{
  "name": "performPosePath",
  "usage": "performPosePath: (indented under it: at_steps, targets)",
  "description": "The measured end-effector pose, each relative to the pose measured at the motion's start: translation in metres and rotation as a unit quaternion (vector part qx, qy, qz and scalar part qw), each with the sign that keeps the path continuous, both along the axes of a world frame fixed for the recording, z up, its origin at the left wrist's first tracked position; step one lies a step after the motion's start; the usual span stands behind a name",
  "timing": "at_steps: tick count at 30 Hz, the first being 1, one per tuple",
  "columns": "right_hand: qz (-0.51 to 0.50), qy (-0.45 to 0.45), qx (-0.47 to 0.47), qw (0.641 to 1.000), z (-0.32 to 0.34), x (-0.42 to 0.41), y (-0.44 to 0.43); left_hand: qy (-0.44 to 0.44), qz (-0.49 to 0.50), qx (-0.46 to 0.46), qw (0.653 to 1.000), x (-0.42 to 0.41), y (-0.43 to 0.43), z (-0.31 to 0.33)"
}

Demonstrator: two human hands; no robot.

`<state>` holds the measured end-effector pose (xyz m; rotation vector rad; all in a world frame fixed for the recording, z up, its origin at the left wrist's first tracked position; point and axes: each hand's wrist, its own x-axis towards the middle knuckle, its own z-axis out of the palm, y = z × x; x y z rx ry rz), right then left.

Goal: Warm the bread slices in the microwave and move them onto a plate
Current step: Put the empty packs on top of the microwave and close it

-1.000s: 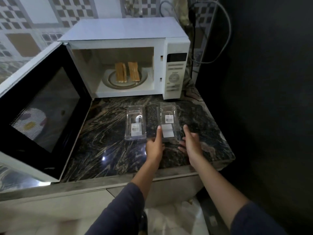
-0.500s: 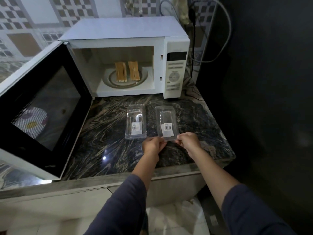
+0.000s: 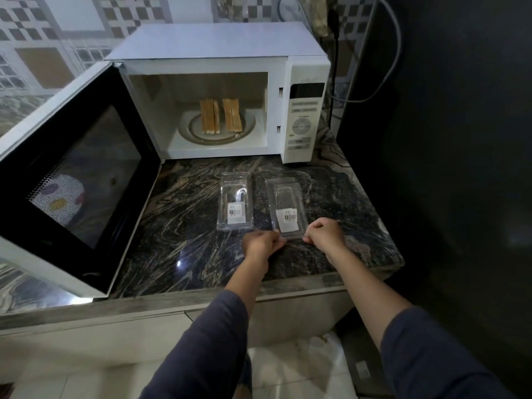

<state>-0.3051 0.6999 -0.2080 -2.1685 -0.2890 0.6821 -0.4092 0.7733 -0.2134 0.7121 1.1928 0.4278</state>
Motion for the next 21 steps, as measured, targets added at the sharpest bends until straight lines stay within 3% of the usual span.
performPosePath:
  at_steps: [6, 11, 18, 21]
  targets:
    - [0.015, -0.035, -0.036, 0.999, 0.004, -0.001, 0.002, 0.097, -0.05, 0.124, 0.986, -0.004, -0.001, -0.002]
    - [0.053, -0.097, -0.051, 0.993, 0.007, -0.004, 0.004, 0.16, -0.106, 0.281, 0.941, -0.017, -0.009, 0.011]
    - [0.066, -0.155, 0.058, 0.984, 0.013, -0.007, 0.023, 0.105, 0.036, 0.431, 0.896, -0.037, 0.012, 0.022]
    - [0.114, -0.131, 0.068, 0.982, 0.014, -0.017, 0.031, 0.131, 0.014, 0.445, 0.886, -0.042, 0.037, 0.023]
